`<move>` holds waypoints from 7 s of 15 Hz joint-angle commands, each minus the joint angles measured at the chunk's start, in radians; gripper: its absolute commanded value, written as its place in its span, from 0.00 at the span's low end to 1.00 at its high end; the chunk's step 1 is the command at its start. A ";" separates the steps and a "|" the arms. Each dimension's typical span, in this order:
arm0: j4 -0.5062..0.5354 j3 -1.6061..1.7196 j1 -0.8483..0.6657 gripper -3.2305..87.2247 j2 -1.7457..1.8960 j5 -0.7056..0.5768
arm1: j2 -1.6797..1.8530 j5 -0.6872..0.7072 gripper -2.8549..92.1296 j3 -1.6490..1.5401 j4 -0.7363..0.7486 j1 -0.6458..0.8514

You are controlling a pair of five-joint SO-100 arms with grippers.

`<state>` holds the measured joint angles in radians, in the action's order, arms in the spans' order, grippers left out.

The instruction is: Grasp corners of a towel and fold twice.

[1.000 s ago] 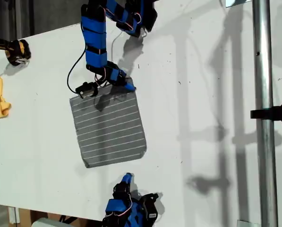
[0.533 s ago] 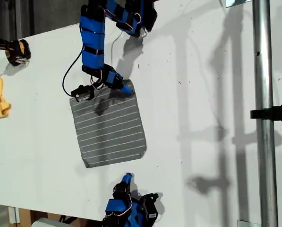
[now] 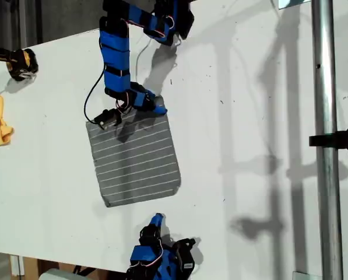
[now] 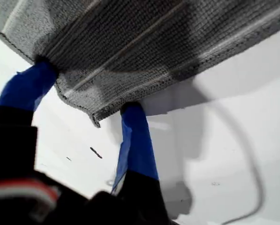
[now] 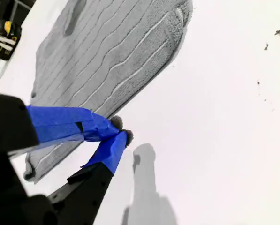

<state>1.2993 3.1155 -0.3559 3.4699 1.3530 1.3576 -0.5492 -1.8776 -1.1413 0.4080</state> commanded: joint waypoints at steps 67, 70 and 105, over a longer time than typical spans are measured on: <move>0.075 -1.752 0.169 0.01 -2.355 -0.268 | 0.193 -0.043 0.03 -0.011 0.011 -0.049; 0.198 -1.875 0.207 0.01 -2.341 -0.304 | 0.265 -0.048 0.03 0.005 -0.043 -0.069; 0.233 -1.888 -0.476 0.01 -2.071 -0.805 | -0.066 0.275 0.03 0.807 0.067 0.407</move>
<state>1.5509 1.2502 -0.8038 1.3530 0.5553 1.2640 -0.2838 -1.1428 -1.1045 0.7854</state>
